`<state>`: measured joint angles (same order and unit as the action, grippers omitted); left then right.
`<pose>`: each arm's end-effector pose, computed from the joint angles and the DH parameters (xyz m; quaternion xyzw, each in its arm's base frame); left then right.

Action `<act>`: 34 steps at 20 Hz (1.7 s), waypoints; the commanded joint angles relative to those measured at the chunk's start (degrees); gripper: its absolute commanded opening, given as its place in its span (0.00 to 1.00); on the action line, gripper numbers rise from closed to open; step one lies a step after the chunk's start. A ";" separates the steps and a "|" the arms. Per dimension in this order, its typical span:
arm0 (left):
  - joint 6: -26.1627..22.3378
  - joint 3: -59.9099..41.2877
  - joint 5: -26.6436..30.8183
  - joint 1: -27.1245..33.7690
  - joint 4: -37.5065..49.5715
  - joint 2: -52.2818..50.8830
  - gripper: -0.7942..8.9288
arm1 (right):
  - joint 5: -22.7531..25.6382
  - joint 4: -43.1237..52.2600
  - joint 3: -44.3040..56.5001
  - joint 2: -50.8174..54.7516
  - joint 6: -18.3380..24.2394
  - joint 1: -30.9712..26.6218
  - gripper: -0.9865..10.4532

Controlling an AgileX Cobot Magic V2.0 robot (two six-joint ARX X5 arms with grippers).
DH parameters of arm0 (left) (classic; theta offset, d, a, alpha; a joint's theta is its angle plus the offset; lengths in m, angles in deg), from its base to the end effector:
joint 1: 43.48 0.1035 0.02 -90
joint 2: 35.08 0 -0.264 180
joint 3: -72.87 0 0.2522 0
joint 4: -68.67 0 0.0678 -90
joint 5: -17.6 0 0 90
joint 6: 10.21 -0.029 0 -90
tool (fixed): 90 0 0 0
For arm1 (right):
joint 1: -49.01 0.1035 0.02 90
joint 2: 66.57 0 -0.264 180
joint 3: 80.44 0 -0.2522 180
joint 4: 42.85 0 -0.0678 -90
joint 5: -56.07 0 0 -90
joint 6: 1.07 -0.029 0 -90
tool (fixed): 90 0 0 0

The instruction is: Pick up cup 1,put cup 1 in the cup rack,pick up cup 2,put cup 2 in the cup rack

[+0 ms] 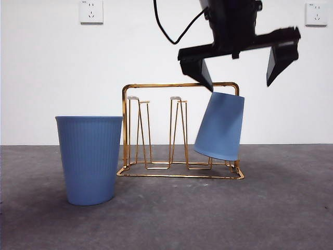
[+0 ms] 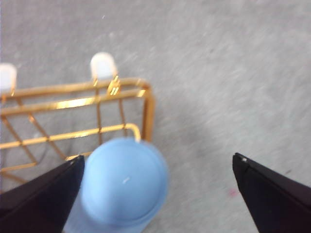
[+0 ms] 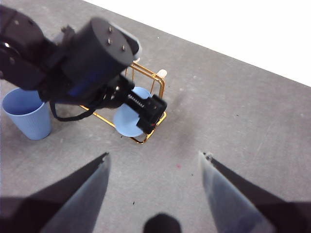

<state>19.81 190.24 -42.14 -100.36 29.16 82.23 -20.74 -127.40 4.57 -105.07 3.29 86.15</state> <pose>0.2663 -0.3815 0.2793 -0.0126 0.2923 -0.1460 0.9450 0.0338 0.0173 0.4330 -0.1391 0.2116 0.2095 0.9444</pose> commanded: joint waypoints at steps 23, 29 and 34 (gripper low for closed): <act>-15.50 0.66 5.66 -0.42 -39.93 -46.93 0.66 | -24.70 14.32 0.31 -18.69 -8.61 0.02 0.36; -13.99 0.61 6.05 -0.42 -49.79 -55.74 0.66 | -32.59 20.35 0.31 -31.56 -11.80 0.04 0.36; -13.99 0.15 5.73 -0.44 -49.79 -61.57 0.66 | -33.57 24.57 0.31 -41.13 -13.42 1.88 0.36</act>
<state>5.41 190.79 -36.48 -100.65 -20.87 21.34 -53.94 -103.44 4.57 -145.03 -8.86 87.46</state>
